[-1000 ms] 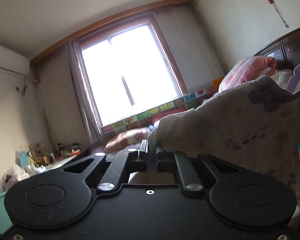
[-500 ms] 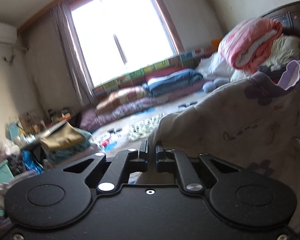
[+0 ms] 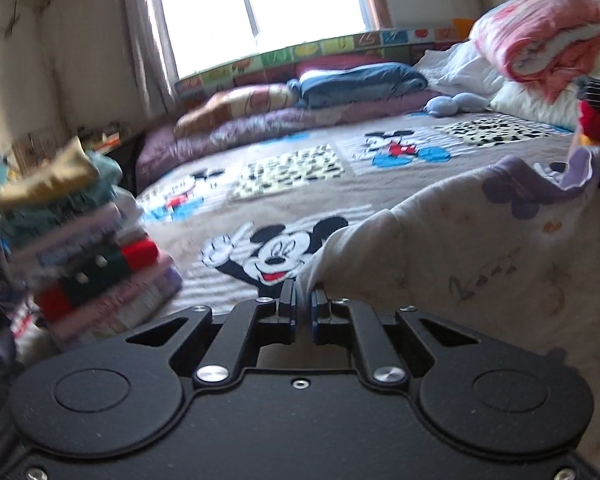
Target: Fold clothes
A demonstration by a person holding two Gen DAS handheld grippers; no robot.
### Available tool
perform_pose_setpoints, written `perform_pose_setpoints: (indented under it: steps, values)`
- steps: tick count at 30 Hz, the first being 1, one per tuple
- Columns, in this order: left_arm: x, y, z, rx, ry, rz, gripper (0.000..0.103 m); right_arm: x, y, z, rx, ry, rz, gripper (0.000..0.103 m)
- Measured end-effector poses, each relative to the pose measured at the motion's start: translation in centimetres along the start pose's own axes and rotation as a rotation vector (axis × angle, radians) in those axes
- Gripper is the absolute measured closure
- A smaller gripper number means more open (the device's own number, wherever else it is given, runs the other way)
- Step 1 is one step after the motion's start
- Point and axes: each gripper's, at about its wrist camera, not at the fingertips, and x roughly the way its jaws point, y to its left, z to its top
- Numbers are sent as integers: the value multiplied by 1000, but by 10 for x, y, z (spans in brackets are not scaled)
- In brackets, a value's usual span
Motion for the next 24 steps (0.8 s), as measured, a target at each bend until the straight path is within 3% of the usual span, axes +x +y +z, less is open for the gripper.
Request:
perform_pose_setpoints:
  steps: [9,11,12,14,17,21,24]
  values:
    - [61,6,-17,-95,116,-15,93,88,-24,-2,52,96,18,88]
    - [66,11,-17,-114,128,-6,78,102,-28,-7,75,109,-1,82]
    - [68,13,-18,-124,135,-1,76,109,-30,-9,87,115,-11,78]
    - [73,18,-18,-143,148,8,62,122,-34,-14,110,128,-29,64]
    - [69,30,-17,-185,143,23,60,115,-50,-19,227,79,-50,52]
    - [47,51,-11,-253,106,59,55,81,-75,-28,398,-5,-137,51]
    - [26,66,-11,-310,82,74,50,42,-94,-49,584,-68,-97,51]
